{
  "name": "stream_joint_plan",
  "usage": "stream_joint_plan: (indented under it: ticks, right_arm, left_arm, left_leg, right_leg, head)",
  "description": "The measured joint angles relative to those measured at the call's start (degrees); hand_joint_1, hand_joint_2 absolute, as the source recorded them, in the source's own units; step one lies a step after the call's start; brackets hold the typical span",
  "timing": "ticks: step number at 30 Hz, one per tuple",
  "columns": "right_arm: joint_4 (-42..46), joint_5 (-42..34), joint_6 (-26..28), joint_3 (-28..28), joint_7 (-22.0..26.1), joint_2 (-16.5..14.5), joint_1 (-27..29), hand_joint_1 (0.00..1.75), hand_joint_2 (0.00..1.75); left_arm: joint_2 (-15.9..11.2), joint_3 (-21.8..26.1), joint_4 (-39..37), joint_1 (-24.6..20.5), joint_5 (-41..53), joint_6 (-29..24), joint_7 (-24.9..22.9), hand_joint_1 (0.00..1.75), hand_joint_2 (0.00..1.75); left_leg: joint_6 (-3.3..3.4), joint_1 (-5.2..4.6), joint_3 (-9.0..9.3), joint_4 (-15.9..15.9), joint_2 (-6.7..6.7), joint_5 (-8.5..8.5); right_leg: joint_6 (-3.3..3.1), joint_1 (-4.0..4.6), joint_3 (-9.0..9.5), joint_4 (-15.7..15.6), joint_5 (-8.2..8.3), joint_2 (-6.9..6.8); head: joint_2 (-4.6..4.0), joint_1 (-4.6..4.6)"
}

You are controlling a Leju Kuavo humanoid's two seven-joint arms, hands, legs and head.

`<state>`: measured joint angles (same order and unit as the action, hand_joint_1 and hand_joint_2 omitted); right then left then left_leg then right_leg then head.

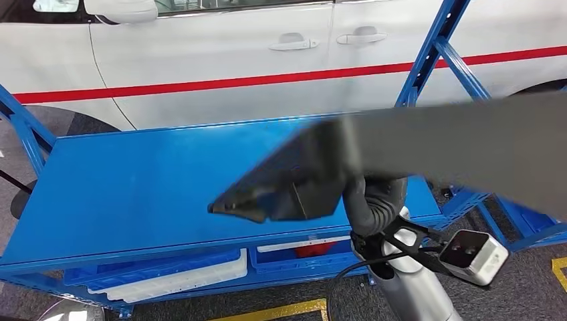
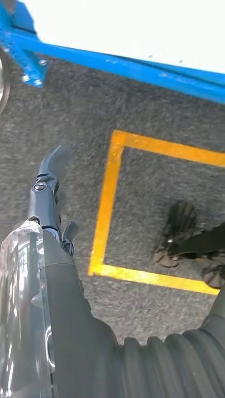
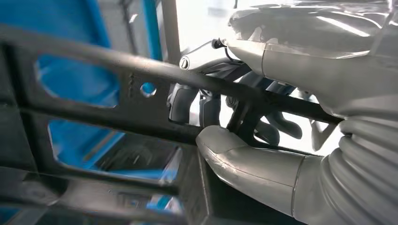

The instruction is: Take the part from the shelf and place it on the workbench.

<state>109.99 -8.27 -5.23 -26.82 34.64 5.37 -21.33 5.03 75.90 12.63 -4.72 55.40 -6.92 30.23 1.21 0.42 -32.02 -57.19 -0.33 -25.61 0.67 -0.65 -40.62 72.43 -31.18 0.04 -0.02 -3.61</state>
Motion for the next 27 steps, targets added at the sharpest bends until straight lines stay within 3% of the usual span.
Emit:
stream_joint_plan:
  ticks: [2, 4, 8, 10, 12, 13, 14, 15, 17, 19, 23, 25, 27]
  right_arm:
    - [1.62, -0.80, -1.66, -0.05, -0.80, 1.00, -0.82, 1.75, 1.75]
    - [2.79, -1.29, -2.23, -0.08, -1.49, 1.80, -1.60, 1.75, 1.75]
    - [4.16, -1.47, -2.47, -0.08, -1.90, 2.66, -2.21, 1.75, 1.75]
    - [4.58, -1.49, -2.47, -0.08, -1.94, 2.80, -2.53, 1.75, 1.75]
    - [4.74, -1.49, -2.49, -0.10, -1.96, 2.97, -2.62, 1.75, 1.75]
    - [4.76, -1.51, -2.52, -0.15, -1.99, 3.10, -2.67, 1.75, 1.75]
    - [4.76, -1.62, -2.55, -0.25, -2.06, 3.26, -2.77, 1.75, 1.75]
    - [4.73, -1.87, -2.58, -0.39, -2.21, 3.40, -3.01, 1.75, 1.75]
    - [4.59, -2.61, -2.59, -0.82, -2.59, 3.61, -3.89, 1.75, 1.75]
    - [4.31, -3.25, -2.56, -1.51, -3.02, 3.72, -4.91, 1.75, 1.75]
    - [3.10, -3.83, -1.82, -3.51, -4.18, 3.80, -5.54, 1.75, 1.75]
    - [2.08, -3.98, -0.61, -4.42, -4.03, 3.94, -5.53, 1.75, 1.75]
    - [0.97, -4.18, 1.07, -5.45, -3.19, 4.28, -5.26, 1.75, 1.75]
  left_arm:
    - [0.00, 0.01, 0.00, -0.10, -0.18, 1.22, 0.52, 0.00, 1.75]
    - [-0.01, 0.02, 0.00, -0.23, -0.26, 2.01, 0.88, 0.00, 1.75]
    - [-0.06, 0.09, 0.00, -0.37, -0.37, 2.27, 1.03, 0.00, 1.75]
    - [-0.08, 0.10, 0.00, -0.42, -0.39, 2.31, 1.06, 0.00, 1.75]
    - [-0.07, 0.13, 0.00, -0.42, -0.48, 2.46, 1.15, 0.00, 1.75]
    - [-0.07, 0.16, 0.00, -0.40, -0.55, 2.58, 1.19, 0.00, 1.75]
    - [-0.07, 0.18, 0.00, -0.39, -0.61, 2.71, 1.21, 0.00, 1.75]
    - [-0.07, 0.20, 0.00, -0.40, -0.65, 2.81, 1.17, 0.00, 1.75]
    - [-0.09, 0.23, 0.00, -0.53, -0.74, 2.83, 0.79, 0.00, 1.75]
    - [-0.10, 0.38, 0.00, -0.75, -1.02, 2.79, -0.18, 0.00, 1.75]
    - [-0.11, 1.19, 0.01, -0.79, -1.61, 2.43, -2.82, 0.00, 1.75]
    - [-0.10, 1.31, 0.00, -0.81, -1.62, 2.27, -3.54, 0.00, 1.75]
    - [-0.10, 1.34, 0.01, -0.84, -1.52, 2.31, -4.02, 0.00, 1.75]
  left_leg:
    - [-0.39, -0.06, -0.02, -0.41, -0.11, -0.30]
    - [-0.97, -0.22, -0.21, -0.85, -0.18, -0.64]
    - [-2.21, -0.07, -0.52, -1.63, -0.13, -1.42]
    - [-2.68, 0.07, -2.44, -6.08, -0.04, -4.20]
    - [-2.93, 0.16, -6.04, -13.92, -0.01, -7.82]
    - [-2.95, 0.19, -7.45, -16.92, -0.01, -8.78]
    - [-2.87, 0.18, -7.92, -17.86, -0.01, -8.65]
    - [-2.68, 0.15, -7.16, -16.28, -0.02, -7.40]
    - [-2.02, -0.04, -3.22, -8.20, -0.01, -3.51]
    - [-1.42, -0.44, -0.29, -2.05, -0.03, -1.14]
    - [-0.41, -0.57, -0.09, -0.26, -0.01, 0.22]
    - [0.25, -0.34, -0.54, 0.52, 0.14, 1.28]
    - [0.55, -0.44, -1.60, 0.55, 0.18, 2.06]
  right_leg:
    - [-0.02, -0.19, 3.98, -8.03, 3.75, 0.01]
    - [-0.39, -0.14, 6.19, -12.74, 5.09, 0.12]
    - [-1.75, 0.01, 6.33, -13.42, 5.13, 0.14]
    - [-2.30, -0.08, 6.41, -13.62, 5.22, -0.03]
    - [-2.59, 0.16, 6.39, -13.59, 5.22, -0.18]
    - [-2.68, 0.30, 6.38, -13.55, 5.25, -0.25]
    - [-2.73, 0.42, 6.38, -13.50, 5.29, -0.30]
    - [-2.77, 0.52, 6.39, -13.46, 5.34, -0.32]
    - [-2.72, 0.63, 6.43, -13.44, 5.37, -0.28]
    - [-2.37, 0.70, 6.30, -13.38, 5.54, -0.26]
    - [-1.14, 0.50, 5.87, -13.21, 5.56, -0.26]
    - [-0.68, 0.40, 4.55, -10.00, 2.38, -0.15]
    - [-0.29, 0.20, 2.01, -2.94, -2.39, -0.09]
  head:
    - [0.00, 0.00]
    - [0.00, 0.00]
    - [0.00, -0.01]
    - [0.00, -0.01]
    - [0.00, -0.01]
    - [0.00, -0.01]
    - [0.00, -0.01]
    - [0.00, 0.00]
    - [0.00, 0.00]
    - [0.00, 0.00]
    - [0.00, -0.01]
    - [0.00, 0.00]
    - [0.00, 0.00]
